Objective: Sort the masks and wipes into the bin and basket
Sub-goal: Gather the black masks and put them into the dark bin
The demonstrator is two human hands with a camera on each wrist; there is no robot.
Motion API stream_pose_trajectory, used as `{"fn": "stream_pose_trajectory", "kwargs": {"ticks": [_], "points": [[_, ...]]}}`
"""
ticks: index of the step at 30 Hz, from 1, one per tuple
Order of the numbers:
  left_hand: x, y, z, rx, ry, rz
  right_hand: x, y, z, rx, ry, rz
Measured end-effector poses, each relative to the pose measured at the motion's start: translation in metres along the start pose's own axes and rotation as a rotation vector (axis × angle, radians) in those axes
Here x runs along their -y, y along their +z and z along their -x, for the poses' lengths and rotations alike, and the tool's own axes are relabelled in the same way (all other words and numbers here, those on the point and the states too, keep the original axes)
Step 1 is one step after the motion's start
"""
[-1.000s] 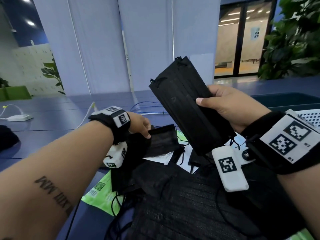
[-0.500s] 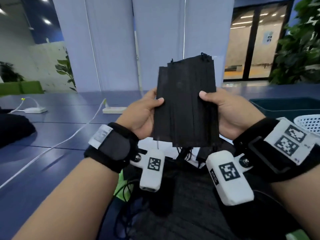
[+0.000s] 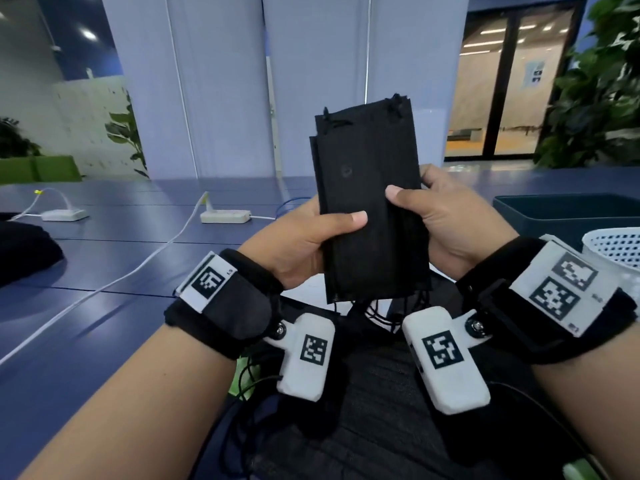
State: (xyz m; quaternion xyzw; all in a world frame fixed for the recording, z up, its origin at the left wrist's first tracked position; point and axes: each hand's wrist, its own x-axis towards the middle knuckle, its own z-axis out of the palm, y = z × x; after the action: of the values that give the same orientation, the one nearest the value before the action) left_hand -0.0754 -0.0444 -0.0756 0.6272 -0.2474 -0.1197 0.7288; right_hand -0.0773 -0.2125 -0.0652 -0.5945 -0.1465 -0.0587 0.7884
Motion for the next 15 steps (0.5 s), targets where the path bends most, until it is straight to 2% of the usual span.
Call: {"fn": "stream_pose_trajectory", "kwargs": {"ticks": [4, 6, 11, 13, 15], "points": [[0.015, 0.003, -0.002, -0.106, 0.028, -0.039, -0.003, 0.002, 0.004, 0.046, -0.028, 0.173], [0.019, 0.002, -0.002, -0.099, 0.016, -0.055, -0.007, -0.001, 0.002, 0.032, -0.026, 0.245], [0.027, 0.003, 0.003, -0.007, -0.057, -0.157, -0.009, -0.006, -0.001, 0.119, -0.025, 0.311], [0.027, 0.006, 0.004, 0.010, -0.097, -0.194, -0.004, -0.007, 0.002, 0.131, -0.110, 0.432], [0.028, 0.008, 0.005, -0.008, -0.125, -0.257, 0.004, -0.009, 0.006, 0.116, -0.352, 0.727]]}}
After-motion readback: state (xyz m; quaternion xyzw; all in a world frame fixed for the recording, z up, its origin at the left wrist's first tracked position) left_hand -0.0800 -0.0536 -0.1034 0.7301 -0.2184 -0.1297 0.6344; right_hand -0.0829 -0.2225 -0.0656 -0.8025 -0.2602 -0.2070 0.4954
